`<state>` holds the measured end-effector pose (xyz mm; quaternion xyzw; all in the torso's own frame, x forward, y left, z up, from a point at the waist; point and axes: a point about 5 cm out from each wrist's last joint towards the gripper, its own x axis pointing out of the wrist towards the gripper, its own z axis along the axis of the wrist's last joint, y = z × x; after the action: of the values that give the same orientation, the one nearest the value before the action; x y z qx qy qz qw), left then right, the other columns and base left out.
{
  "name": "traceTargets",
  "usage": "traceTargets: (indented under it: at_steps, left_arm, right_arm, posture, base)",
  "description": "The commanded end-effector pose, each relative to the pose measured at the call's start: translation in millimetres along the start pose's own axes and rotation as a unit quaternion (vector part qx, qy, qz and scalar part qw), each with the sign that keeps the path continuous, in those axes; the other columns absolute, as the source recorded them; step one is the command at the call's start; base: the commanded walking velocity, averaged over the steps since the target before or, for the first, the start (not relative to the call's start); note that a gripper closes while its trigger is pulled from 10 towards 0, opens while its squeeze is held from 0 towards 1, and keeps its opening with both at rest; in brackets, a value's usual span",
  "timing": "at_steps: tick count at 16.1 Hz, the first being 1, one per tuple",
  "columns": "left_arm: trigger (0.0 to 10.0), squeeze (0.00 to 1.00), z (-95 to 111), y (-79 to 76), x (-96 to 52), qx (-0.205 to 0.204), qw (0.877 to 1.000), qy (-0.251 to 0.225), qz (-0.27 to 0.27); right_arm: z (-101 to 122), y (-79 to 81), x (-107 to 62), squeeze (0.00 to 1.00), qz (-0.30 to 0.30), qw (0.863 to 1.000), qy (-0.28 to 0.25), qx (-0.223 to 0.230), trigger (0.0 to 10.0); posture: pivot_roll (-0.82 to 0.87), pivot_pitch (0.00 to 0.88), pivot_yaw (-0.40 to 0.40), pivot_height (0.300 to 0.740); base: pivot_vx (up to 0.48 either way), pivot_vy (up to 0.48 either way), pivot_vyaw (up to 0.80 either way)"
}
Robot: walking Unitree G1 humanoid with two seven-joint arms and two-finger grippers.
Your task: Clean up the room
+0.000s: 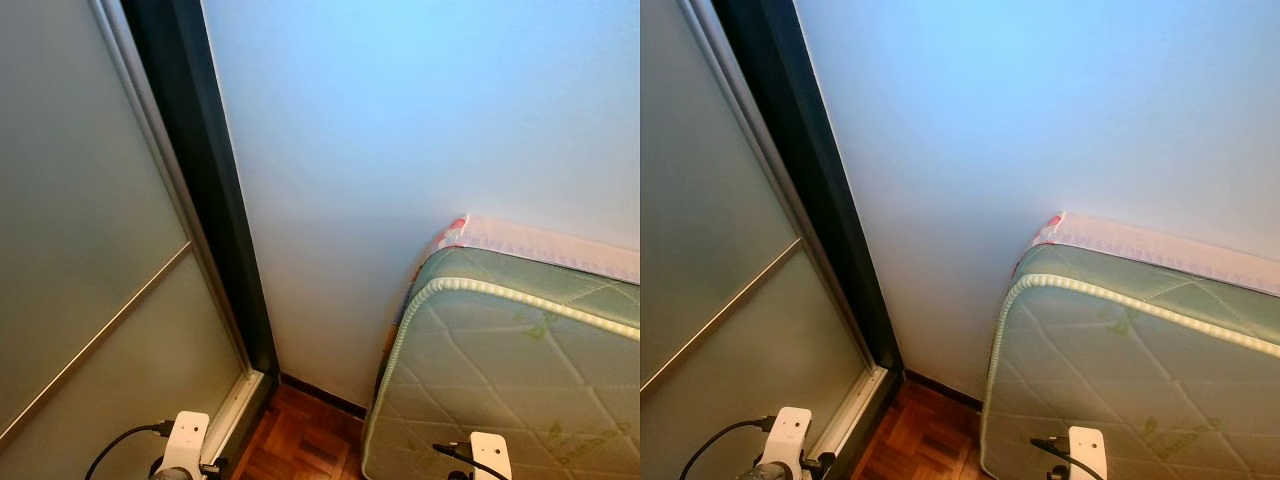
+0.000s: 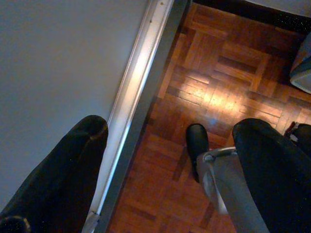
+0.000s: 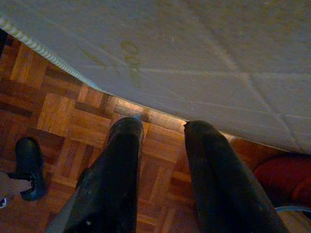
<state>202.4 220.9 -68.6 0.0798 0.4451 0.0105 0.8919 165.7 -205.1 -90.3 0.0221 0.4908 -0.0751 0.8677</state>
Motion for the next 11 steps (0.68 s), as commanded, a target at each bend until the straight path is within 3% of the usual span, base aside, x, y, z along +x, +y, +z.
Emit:
traceTargets:
  at_steps: [1, 11]
  left_arm:
    - [10.0, 0.0, -4.7, 4.5, -2.9, -0.146, 0.988, -0.036, -0.014]
    - [10.0, 0.0, -8.4, 3.3, -3.4, -0.133, 0.991, -0.031, -0.006]
  right_arm:
    - [42.8, 3.2, 1.4, 0.0, 0.093, 0.994, -0.066, -0.003, 10.0]
    - [48.1, 0.6, 1.9, 0.0, 0.075, 0.995, -0.071, 0.013, 10.0]
  posture:
    - [0.2, 0.102, -0.066, 0.74]
    - [0.18, 0.13, -0.066, 0.74]
  base:
    - [0.0, 0.0, 0.0]
    - [0.0, 0.0, 0.0]
